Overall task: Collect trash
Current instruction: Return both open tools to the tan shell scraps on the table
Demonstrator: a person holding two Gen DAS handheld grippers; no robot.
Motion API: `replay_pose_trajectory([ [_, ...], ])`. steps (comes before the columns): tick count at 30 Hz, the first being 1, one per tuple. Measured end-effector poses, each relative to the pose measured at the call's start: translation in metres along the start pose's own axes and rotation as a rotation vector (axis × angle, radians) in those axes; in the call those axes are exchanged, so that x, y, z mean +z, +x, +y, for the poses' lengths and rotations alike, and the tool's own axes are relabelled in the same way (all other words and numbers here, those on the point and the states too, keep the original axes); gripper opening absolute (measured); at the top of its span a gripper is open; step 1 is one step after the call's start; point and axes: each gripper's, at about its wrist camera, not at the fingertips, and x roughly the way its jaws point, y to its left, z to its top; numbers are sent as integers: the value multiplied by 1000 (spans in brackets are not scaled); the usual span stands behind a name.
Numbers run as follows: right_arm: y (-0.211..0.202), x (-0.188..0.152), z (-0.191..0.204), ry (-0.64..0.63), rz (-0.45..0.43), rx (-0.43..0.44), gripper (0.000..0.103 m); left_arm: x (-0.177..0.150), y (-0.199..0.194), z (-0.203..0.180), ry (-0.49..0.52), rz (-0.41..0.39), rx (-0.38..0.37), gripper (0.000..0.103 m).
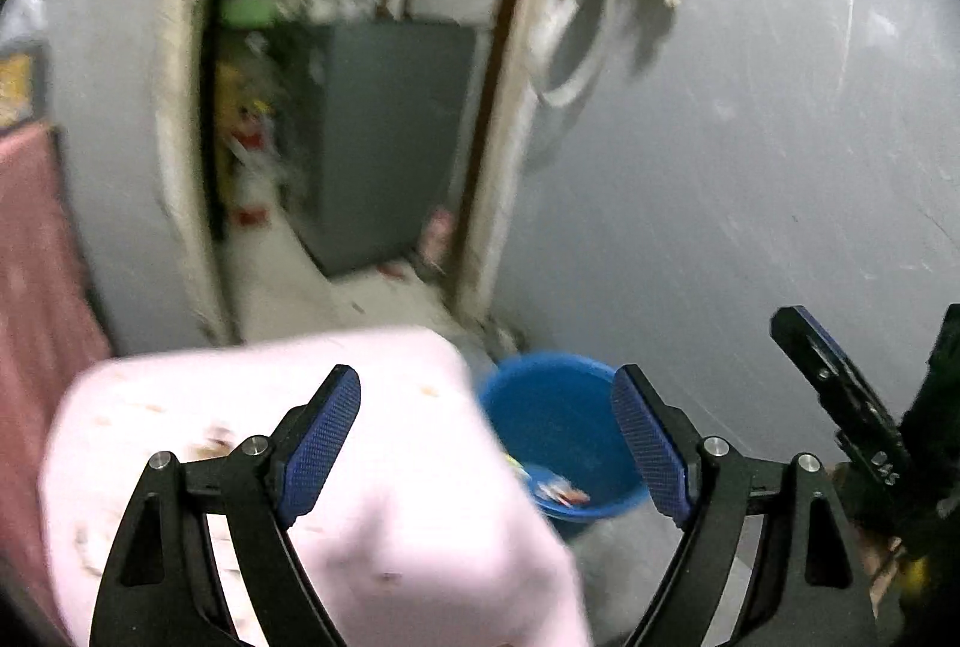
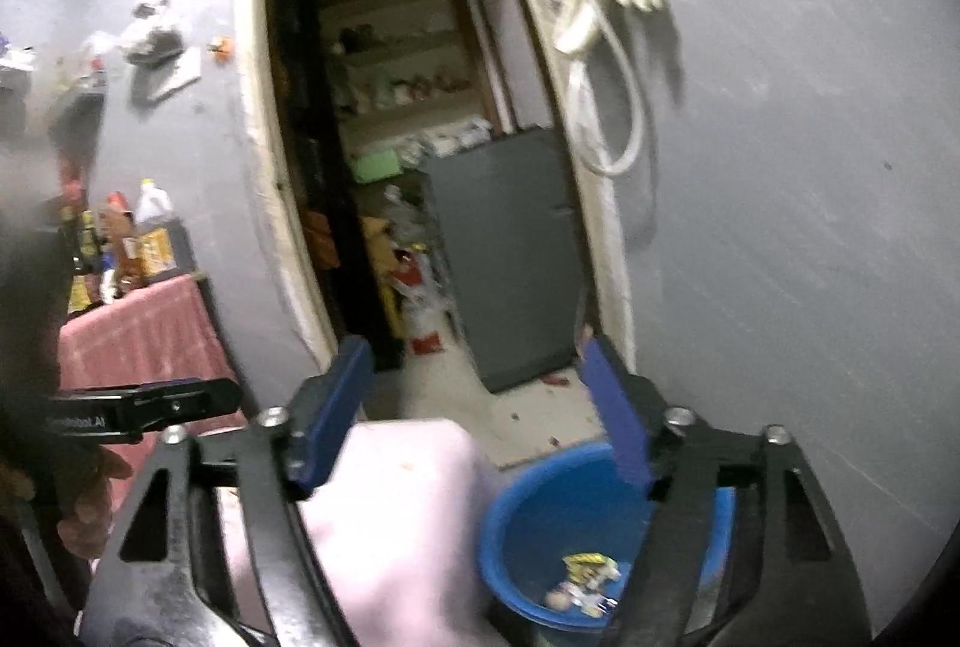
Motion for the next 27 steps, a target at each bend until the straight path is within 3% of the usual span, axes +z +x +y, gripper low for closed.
replay_pose_trajectory([
  [4, 2, 0, 43, -38, -36, 78, 92, -9, -44, 31, -13, -138, 120, 99],
  [8, 7, -6, 79, -73, -54, 136, 102, -21, -77, 65, -44, -230, 213, 100],
  [14, 25, -21, 123, -98, -44, 222, 103, -48, -108, 106, -94, -292, 323, 101],
  [20, 57, -40, 153, -145, 13, 273, 103, -75, -110, 146, -122, -271, 380, 101],
  [27, 106, -66, 164, -212, 149, 286, 103, -99, -68, 178, -162, -148, 363, 101],
])
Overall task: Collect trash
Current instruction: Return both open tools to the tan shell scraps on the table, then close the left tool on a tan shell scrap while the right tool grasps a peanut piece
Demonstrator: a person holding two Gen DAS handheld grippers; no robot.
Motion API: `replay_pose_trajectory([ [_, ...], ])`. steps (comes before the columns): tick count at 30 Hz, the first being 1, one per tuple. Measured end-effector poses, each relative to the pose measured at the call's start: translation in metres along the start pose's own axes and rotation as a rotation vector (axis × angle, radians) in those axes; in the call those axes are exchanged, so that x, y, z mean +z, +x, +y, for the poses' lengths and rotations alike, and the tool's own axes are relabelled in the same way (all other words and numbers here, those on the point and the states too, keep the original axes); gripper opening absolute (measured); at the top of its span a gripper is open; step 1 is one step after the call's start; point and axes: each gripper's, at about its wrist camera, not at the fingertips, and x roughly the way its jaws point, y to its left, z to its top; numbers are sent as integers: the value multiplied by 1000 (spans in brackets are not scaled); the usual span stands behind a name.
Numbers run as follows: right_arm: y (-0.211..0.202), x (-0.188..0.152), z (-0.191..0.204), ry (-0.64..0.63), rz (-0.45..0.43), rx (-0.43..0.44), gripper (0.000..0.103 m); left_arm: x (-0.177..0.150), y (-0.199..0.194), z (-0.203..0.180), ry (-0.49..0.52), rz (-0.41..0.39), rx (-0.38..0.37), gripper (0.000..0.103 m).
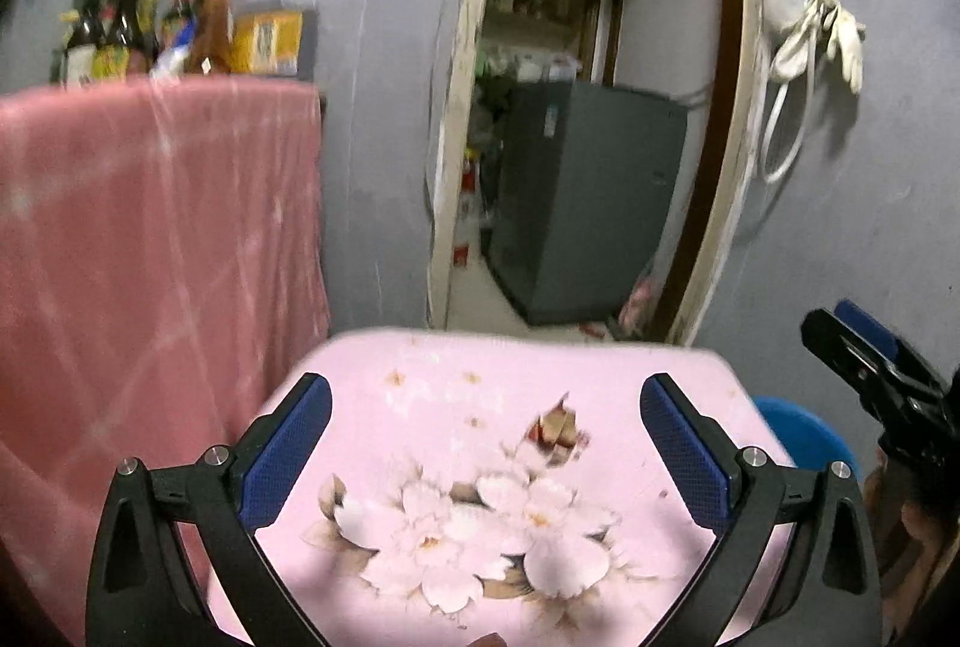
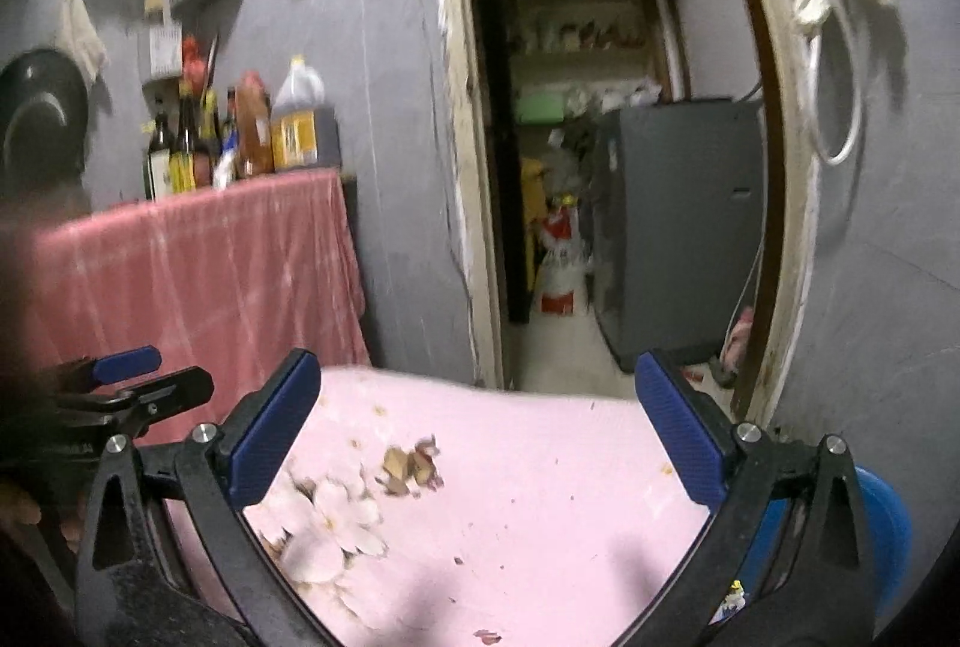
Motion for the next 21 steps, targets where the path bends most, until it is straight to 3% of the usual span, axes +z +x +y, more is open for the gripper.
replay_pose_trajectory([
  [5, 34, -15, -10, -14, 113, 10, 101, -14, 36, 6, -25, 111, -49, 101],
  [10, 58, -29, -24, 0, 222, 17, 87, -19, 72, 8, -55, 210, -102, 99],
  [16, 82, -47, -39, 35, 347, 30, 76, -21, 119, 14, -157, 343, -186, 79],
  [21, 98, -54, -48, 80, 447, 62, 69, -15, 139, 10, -154, 397, -242, 65],
])
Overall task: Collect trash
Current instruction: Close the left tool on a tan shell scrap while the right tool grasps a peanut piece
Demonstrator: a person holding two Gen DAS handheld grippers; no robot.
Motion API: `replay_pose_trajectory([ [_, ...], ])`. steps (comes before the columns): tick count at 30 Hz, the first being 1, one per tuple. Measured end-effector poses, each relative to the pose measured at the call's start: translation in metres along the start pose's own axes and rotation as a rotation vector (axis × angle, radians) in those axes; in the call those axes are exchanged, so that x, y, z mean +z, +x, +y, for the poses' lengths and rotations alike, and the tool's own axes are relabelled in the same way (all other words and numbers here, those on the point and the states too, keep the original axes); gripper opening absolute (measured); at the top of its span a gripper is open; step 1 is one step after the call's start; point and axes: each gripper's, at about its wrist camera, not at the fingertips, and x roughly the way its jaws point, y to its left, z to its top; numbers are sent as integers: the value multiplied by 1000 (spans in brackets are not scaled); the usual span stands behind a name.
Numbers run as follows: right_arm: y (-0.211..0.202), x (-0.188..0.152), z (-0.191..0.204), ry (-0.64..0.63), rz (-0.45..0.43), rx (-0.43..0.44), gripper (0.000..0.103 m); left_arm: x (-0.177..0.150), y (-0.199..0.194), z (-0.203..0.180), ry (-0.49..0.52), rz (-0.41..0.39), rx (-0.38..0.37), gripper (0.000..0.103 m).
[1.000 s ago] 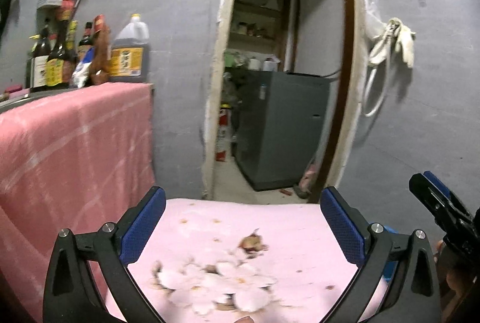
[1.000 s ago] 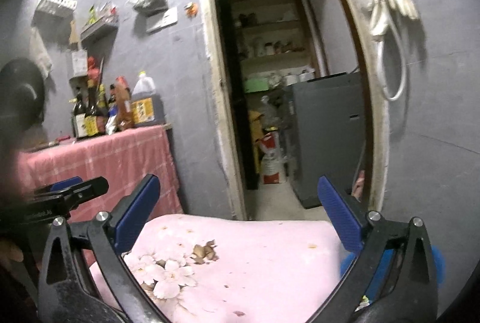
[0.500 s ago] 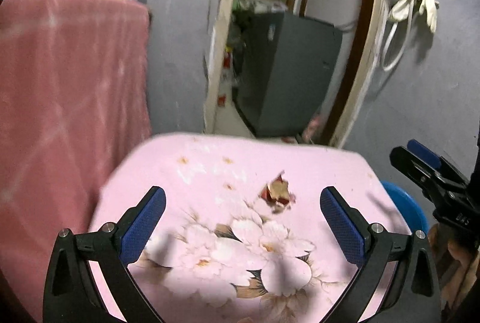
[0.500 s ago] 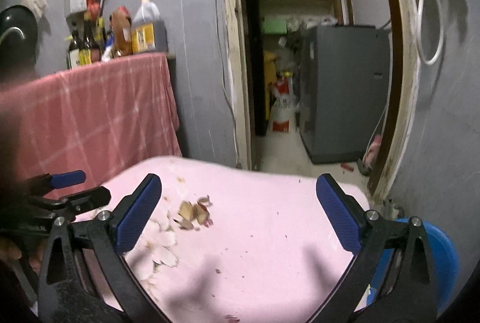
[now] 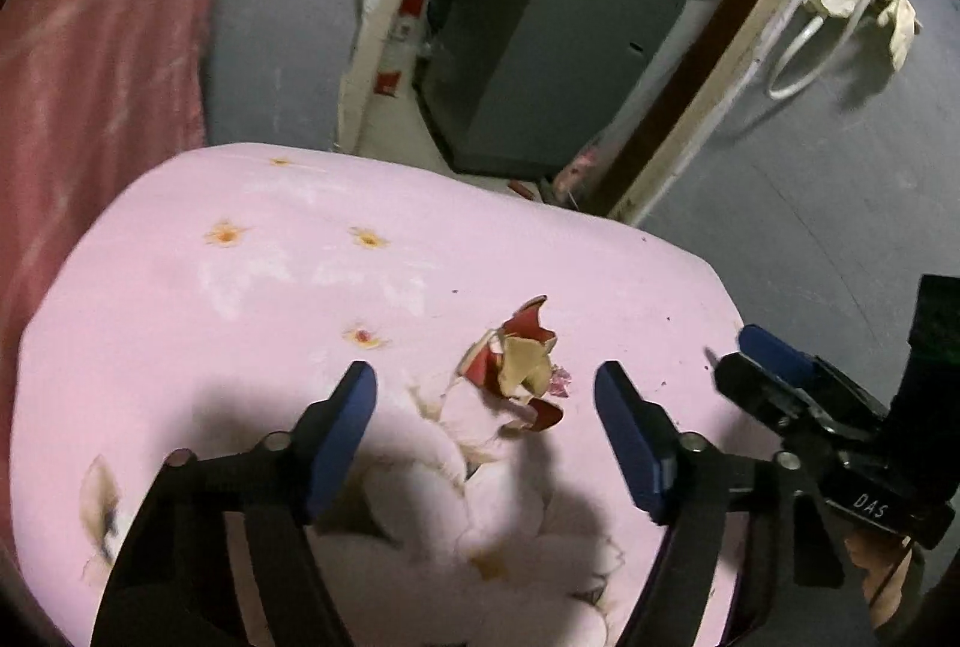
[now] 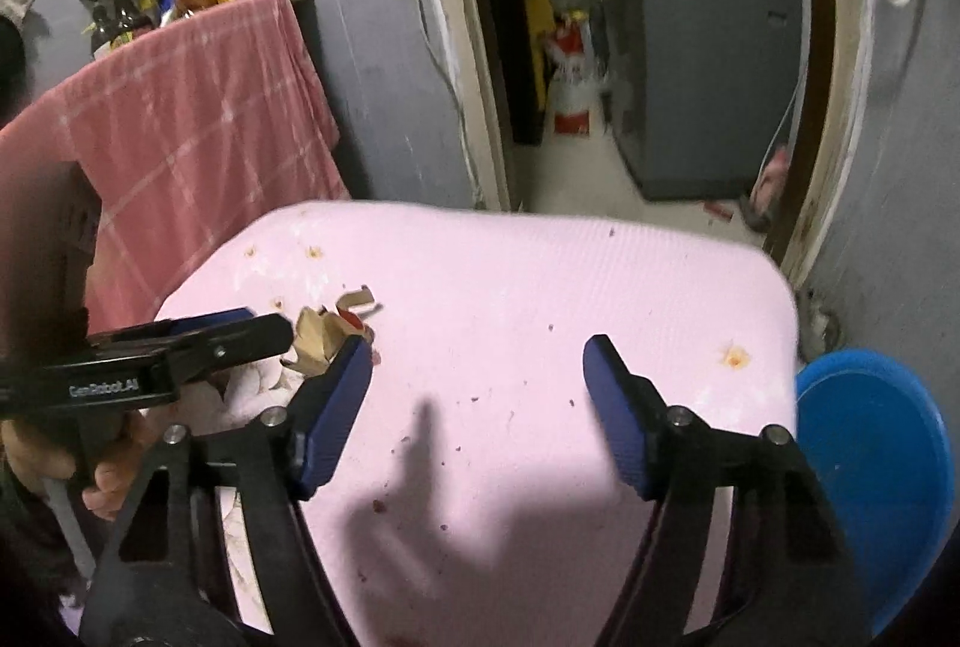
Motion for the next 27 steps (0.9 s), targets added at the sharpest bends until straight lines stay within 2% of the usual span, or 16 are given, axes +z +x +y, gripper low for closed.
replay_pose_trajectory([
  [3, 8, -3, -2, 9, 43, 9, 64, 7, 8, -1, 3, 35, -11, 51],
  [5, 13, -3, -2, 10, 67, 16, 62, 9, 12, 1, -6, 51, -21, 33],
  [8, 19, -1, 4, -6, 98, 36, 56, 10, 15, 6, -29, 62, -33, 16],
  [13, 37, 2, 22, -76, 169, 70, 50, 11, 8, 21, -84, 65, -76, 14],
  [22, 62, 7, 58, -199, 227, 95, 30, 13, -18, 40, -145, 16, -39, 13],
  [27, 71, 5, 72, -265, 245, 56, 19, 12, -25, 45, -162, -5, -39, 13],
])
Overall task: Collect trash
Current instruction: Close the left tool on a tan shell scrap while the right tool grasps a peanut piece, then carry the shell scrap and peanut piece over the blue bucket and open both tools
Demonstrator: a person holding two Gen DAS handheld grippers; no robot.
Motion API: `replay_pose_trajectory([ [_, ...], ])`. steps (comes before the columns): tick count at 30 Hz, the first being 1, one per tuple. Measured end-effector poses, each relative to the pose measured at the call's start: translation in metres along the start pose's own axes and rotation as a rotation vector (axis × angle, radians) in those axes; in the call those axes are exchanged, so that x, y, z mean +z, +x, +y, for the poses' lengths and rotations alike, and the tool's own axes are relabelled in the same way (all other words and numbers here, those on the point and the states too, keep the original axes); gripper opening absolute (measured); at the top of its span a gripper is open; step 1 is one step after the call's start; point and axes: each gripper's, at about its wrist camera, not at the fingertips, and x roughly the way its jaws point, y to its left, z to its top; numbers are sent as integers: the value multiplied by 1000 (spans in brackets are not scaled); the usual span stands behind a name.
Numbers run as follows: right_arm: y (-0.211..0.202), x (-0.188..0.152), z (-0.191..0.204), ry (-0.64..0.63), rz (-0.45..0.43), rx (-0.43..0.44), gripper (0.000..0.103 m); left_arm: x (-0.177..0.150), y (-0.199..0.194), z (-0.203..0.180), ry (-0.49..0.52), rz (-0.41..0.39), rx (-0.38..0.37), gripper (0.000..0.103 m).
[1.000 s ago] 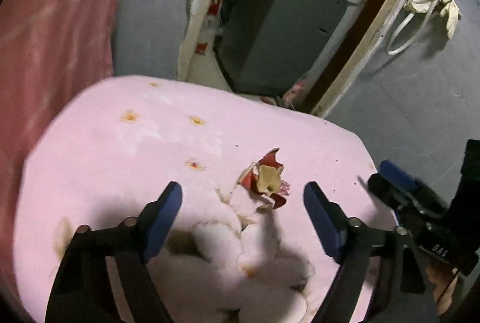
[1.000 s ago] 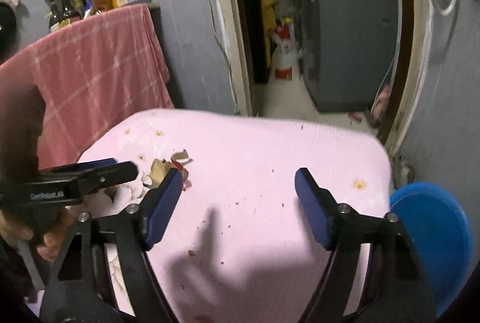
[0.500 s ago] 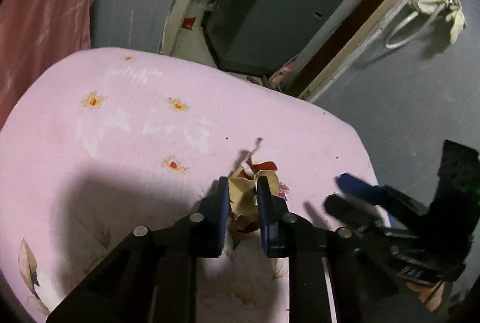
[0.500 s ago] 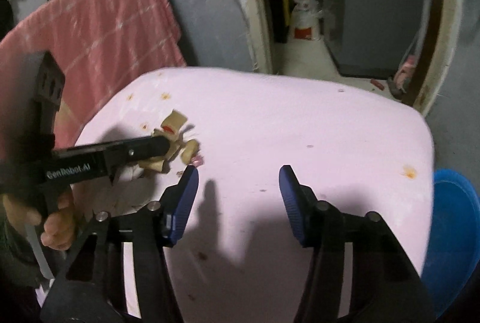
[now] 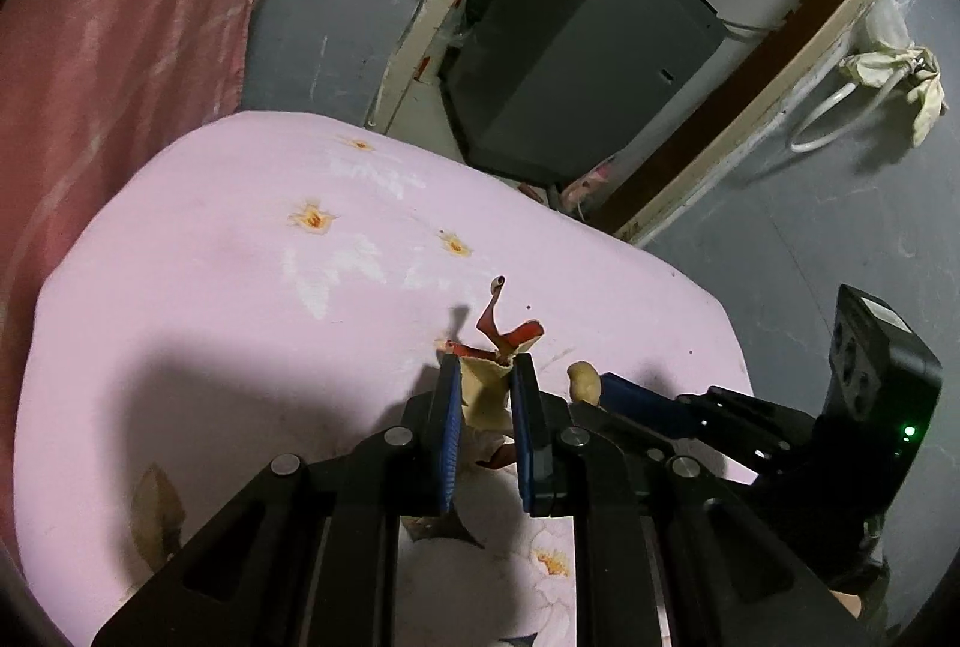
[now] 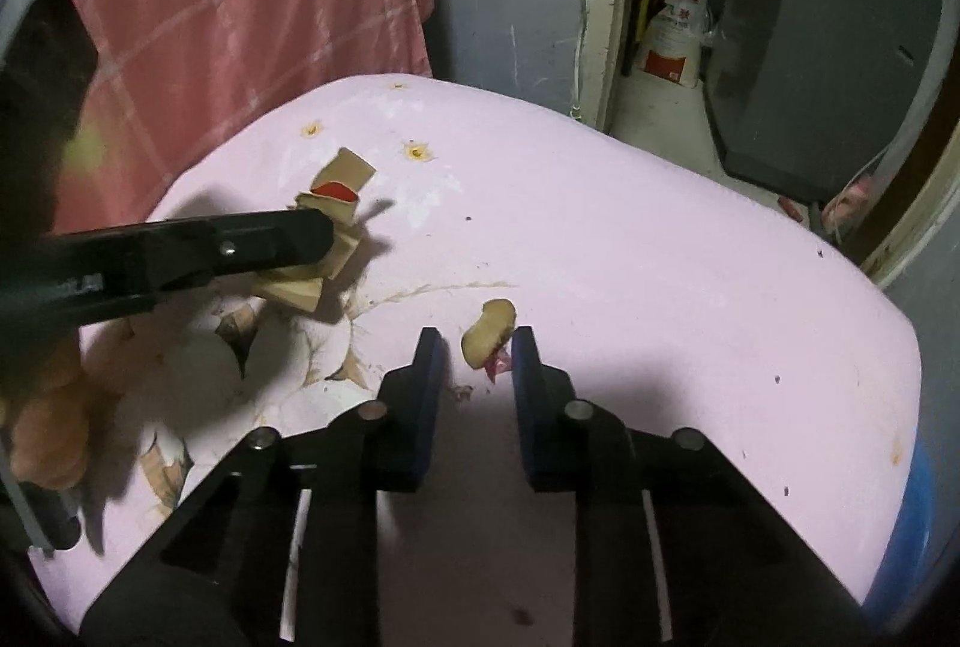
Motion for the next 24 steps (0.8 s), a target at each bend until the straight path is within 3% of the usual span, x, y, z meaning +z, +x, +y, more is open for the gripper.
replay_pose_trajectory([
  [3, 6, 6, -1, 4, 13, -23, 9, -2, -1, -2, -2, -7, 3, 13],
  [9, -5, -1, -9, 48, -24, 1, 7, -13, -5, -17, 39, -28, 14, 12],
  [15, -63, -24, -20, 109, -209, -1, 7, -27, -20, -51, 98, -86, -36, 12],
  [24, -186, -67, -40, 133, -505, -166, 7, -45, -52, -154, 270, -269, -127, 12],
])
